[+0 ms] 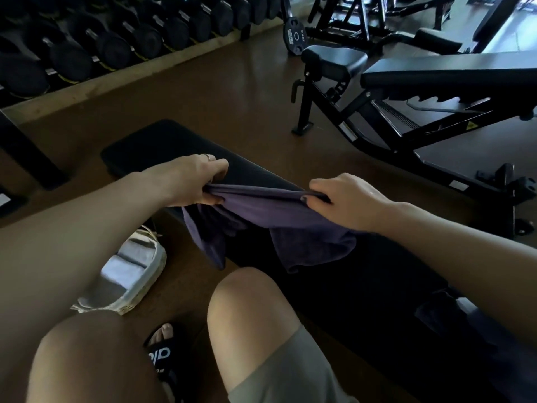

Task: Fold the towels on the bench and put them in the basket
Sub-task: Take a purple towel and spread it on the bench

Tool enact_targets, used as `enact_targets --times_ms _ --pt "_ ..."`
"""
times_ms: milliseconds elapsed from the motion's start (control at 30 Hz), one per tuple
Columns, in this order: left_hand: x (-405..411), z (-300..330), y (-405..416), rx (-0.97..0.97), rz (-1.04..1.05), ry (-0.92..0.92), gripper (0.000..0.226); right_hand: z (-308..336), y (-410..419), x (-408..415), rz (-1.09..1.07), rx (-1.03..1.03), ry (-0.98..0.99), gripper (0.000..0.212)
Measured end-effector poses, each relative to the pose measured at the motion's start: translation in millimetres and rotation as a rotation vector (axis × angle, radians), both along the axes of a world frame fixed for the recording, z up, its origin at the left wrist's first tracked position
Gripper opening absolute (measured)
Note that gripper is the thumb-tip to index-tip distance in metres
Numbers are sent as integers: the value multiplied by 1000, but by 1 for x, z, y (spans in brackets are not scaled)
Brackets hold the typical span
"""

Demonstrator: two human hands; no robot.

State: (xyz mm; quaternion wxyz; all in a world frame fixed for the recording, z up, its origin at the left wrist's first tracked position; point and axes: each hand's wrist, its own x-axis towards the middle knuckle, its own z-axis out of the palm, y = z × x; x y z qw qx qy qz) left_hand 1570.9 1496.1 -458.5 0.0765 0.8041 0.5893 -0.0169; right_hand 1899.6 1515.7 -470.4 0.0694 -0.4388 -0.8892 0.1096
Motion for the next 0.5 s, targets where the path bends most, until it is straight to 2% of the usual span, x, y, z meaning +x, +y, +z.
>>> enact_targets --times_ms 67,167,233,367,500 --pt "-5 -4 2 -6 24 40 38 -2 8 0 -17 22 -38 40" --pt "-11 -4 14 66 103 82 30 2 25 0 -65 65 -51 35" --pt "-9 4 29 176 225 -22 22 11 38 -3 -113 118 -40 27" --pt "8 41 66 367 558 -229 12 49 70 -12 -241 448 -29 24" --pt "15 92 87 693 500 -413 8 98 85 -12 -320 673 99 28"
